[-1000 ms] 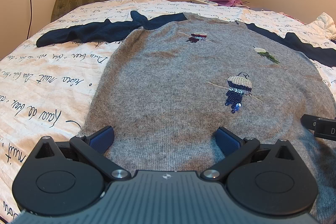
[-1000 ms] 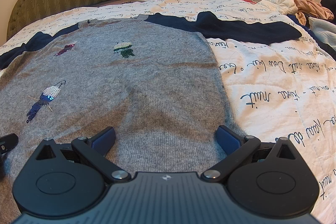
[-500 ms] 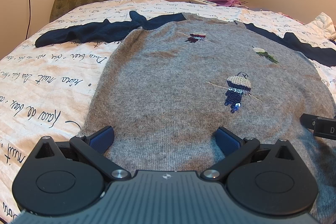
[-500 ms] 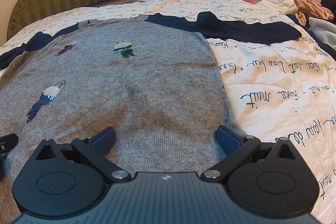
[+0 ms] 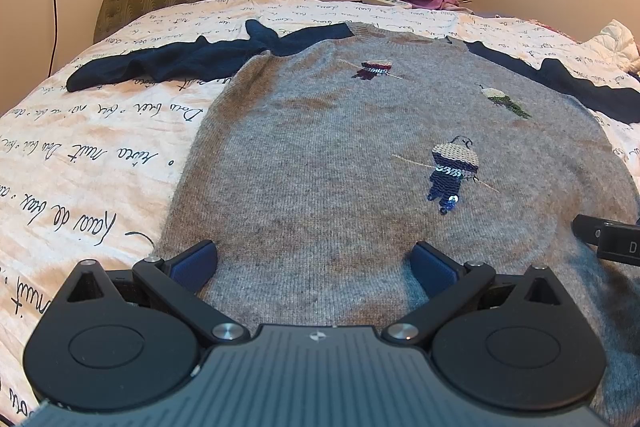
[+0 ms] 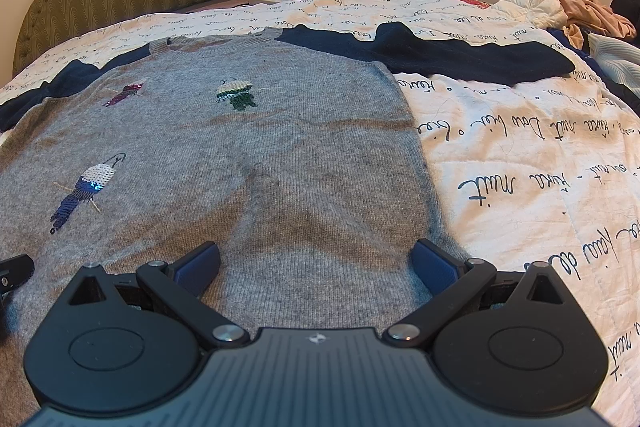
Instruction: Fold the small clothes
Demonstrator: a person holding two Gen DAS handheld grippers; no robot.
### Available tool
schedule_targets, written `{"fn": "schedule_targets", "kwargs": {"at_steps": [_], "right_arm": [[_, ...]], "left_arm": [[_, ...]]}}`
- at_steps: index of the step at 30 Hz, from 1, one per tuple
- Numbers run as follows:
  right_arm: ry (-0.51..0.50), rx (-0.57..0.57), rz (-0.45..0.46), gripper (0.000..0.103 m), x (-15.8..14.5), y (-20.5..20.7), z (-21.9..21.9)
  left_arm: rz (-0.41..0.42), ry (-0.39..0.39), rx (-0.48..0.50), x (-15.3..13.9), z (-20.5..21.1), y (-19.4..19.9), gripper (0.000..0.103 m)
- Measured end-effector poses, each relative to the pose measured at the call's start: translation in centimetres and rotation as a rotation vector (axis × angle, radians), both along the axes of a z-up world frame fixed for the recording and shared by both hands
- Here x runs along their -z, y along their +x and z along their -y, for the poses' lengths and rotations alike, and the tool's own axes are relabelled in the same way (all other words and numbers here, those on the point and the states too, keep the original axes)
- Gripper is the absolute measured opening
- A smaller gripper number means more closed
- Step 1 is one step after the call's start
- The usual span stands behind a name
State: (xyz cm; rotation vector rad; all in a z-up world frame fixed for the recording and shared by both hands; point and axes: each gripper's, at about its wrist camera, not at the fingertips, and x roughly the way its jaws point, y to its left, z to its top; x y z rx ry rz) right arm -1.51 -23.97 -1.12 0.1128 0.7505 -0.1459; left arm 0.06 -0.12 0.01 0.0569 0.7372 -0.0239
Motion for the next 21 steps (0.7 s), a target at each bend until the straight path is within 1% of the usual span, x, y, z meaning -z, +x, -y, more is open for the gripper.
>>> {"fn": "schedule_targets", "kwargs": {"at_steps": [21], "right_arm": [[-0.002,0.002,0.001,0.103,0.05,-0.12,-0.04]], "left_arm": [[0.012,-0.008,0.004,0.01,-0.11,-0.24,0.103]]}}
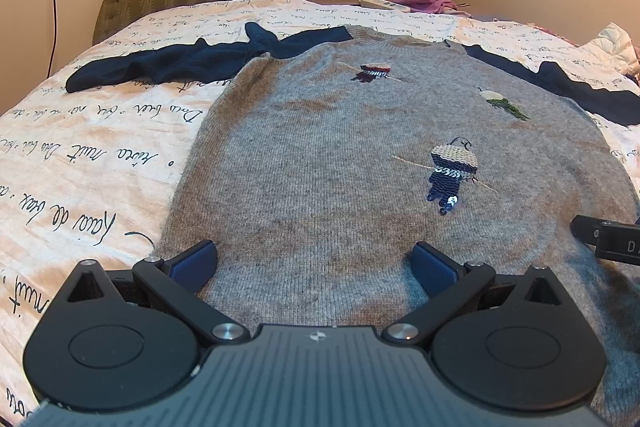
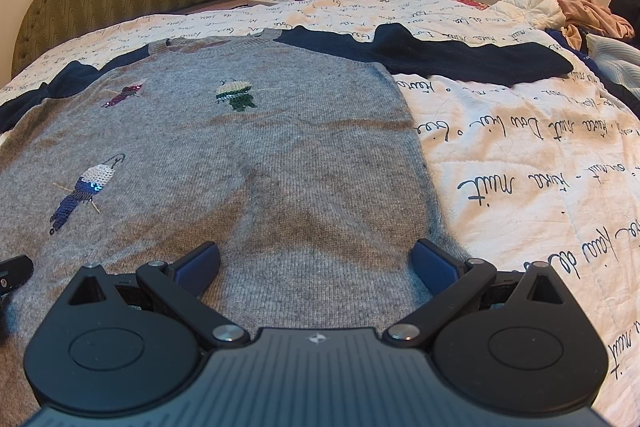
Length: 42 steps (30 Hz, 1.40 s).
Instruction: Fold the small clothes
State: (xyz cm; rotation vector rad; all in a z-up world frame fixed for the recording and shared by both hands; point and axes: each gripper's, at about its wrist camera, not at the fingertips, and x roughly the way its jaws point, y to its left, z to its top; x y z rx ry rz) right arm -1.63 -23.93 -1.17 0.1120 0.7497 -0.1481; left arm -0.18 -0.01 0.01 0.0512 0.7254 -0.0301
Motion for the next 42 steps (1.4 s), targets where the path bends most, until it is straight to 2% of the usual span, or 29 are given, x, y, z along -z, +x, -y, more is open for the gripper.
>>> {"fn": "schedule_targets", "kwargs": {"at_steps": [11,17,21,24,28,31,33,38,42], "right_arm": [[-0.005,-0.003,-0.004,0.103,-0.2,-0.1,0.1],[-0.002,-0.023,-0.035,0.103,-0.5,0.5,0.2],[0.034,-0.052,-0.044,0.103,-1.5,0.6,0.7],[0.095,-0.090,0.013,0.103,-3.3,0.7,2.3],[0.200,-0.090,0.079,0.103,-5.4,2.9,7.5],[0.209,-0.003,0.134,0.103,-5.6,5.4,12.6],[0.249,0.020,0.164,0.103,-5.6,7.2,16.7],[0.292,0.181,0.233,0.103,-5.5,11.5,26.6],[0.414,0.354,0.255,0.103,-3.7,14.2,34.4]], "left_arm": [[0.006,-0.013,-0.015,-1.1,0.2,0.3,0.103],[0.019,-0.040,0.036,-2.7,1.7,1.6,0.103],[-0.018,-0.055,0.066,-2.3,2.9,3.3,0.103],[-0.039,-0.044,0.080,-1.6,3.6,4.5,0.103],[-0.034,-0.040,0.094,-0.6,4.1,5.5,0.103],[-0.011,-0.015,0.109,0.2,4.3,5.6,0.103],[0.001,-0.019,0.111,0.4,4.4,5.6,0.103],[0.004,-0.064,0.115,0.4,3.8,5.6,0.103],[0.006,-0.077,0.120,0.4,3.7,5.7,0.103]]}}
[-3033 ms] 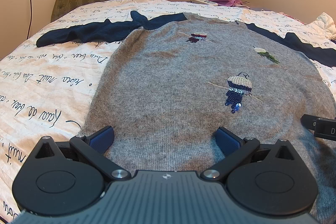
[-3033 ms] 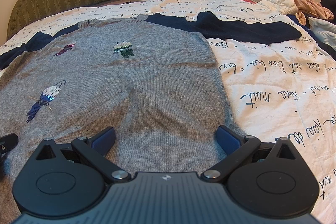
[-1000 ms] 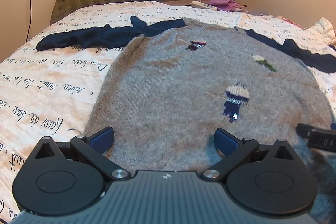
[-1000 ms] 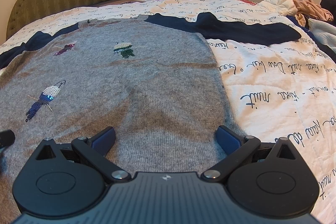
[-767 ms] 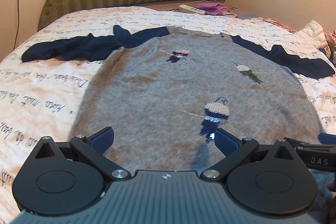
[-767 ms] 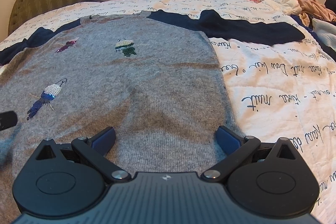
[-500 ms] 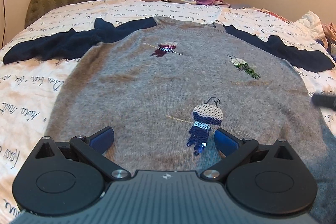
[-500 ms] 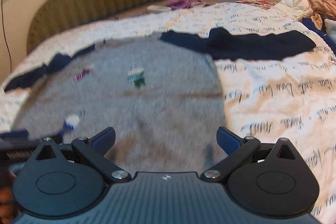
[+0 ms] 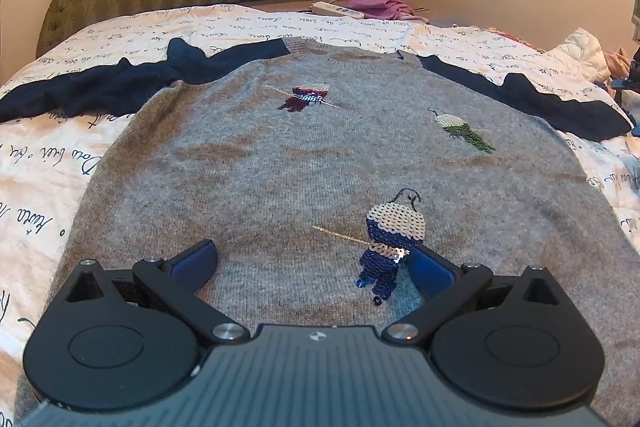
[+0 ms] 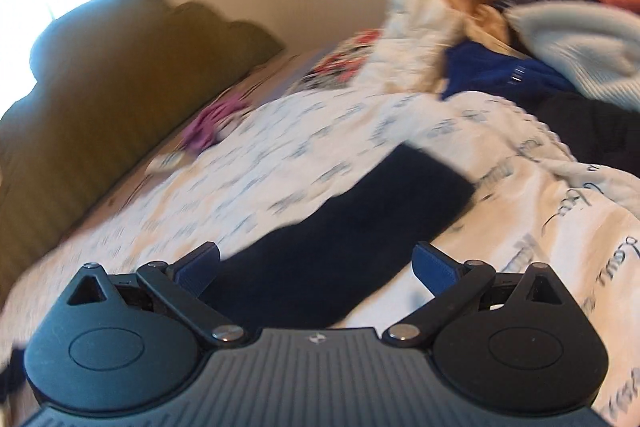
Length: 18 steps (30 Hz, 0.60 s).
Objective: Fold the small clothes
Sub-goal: 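Grasp the navy sleeve of the grey sweater with the right tool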
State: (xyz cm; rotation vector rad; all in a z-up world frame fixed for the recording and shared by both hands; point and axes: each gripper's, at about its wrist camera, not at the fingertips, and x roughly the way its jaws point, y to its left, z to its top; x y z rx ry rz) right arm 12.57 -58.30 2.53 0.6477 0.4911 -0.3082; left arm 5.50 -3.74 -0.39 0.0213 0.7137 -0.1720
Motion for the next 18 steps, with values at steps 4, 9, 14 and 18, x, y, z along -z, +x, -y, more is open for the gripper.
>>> {"fn": "schedule_targets", "kwargs": {"at_steps": [4,9,14,18], "right_arm": [[0.111,0.110,-0.001,0.101,2.4,1.1,4.6],[0.130,0.109,-0.003,0.071,4.0,1.8,5.4],[0.074,0.114,0.011,0.016,4.0,2.0,5.0],[-0.009,0.108,0.020,0.009,3.0,2.5,3.8]], "left_arm": [[0.000,-0.008,0.006,0.0,0.0,0.1,0.103],[-0.001,-0.004,0.009,0.1,0.1,0.2,0.103],[0.000,-0.003,0.007,0.1,0.2,0.2,0.103],[0.000,-0.009,0.007,0.1,0.1,0.2,0.103]]}}
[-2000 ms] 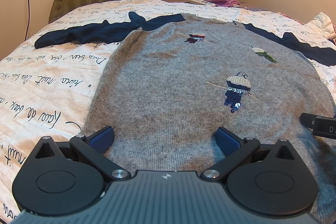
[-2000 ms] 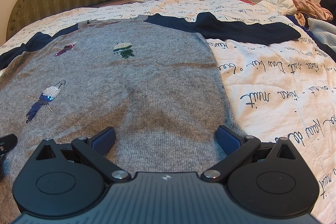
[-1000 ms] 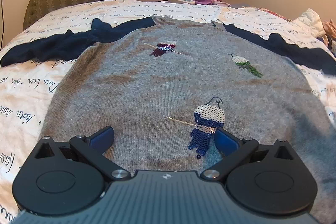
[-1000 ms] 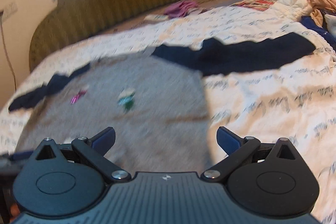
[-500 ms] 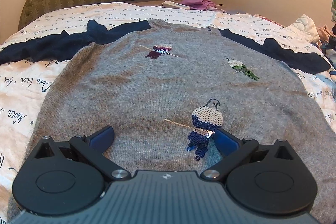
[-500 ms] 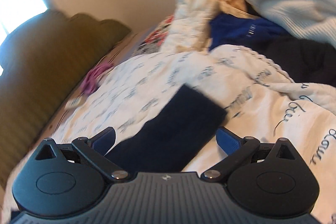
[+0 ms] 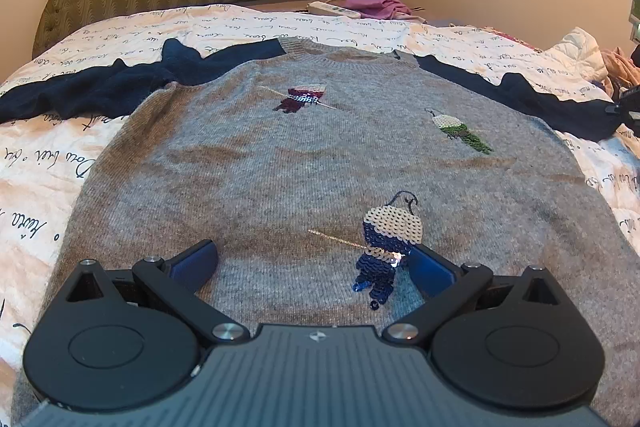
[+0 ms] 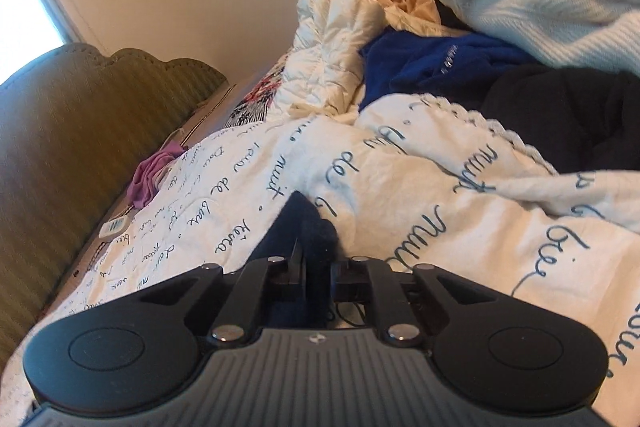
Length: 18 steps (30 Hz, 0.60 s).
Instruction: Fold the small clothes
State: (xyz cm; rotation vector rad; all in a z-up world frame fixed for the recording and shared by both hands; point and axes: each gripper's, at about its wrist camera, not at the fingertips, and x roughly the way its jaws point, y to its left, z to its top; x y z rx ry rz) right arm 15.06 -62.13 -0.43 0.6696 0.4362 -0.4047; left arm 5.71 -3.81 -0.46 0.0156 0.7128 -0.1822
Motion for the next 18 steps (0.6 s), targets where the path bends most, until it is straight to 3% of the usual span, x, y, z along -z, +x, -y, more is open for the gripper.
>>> {"fn": "schedule_targets", "kwargs": {"at_steps": [5,11,15,18], "right_arm": [[-0.055,-0.151,0.069,0.008,-3.0,0.3,-5.5],[-0.042,-0.460,0.175,0.008,-6.3,0.5,-17.0],[0.013,-0.683,0.167,0.008,-5.8,0.9,-25.7],[-0.002,-0.796,0.098,0.009,-3.9,1.0,-31.3]], "left_arm": [[0.033,-0.091,0.005,-1.5,-1.2,0.0,0.103],[0.057,-0.319,0.009,-5.9,-3.2,2.4,0.103],[0.042,-0.481,0.003,-7.1,-4.2,5.2,0.103],[-0.010,-0.514,-0.017,-6.4,-3.7,7.4,0.103]]}}
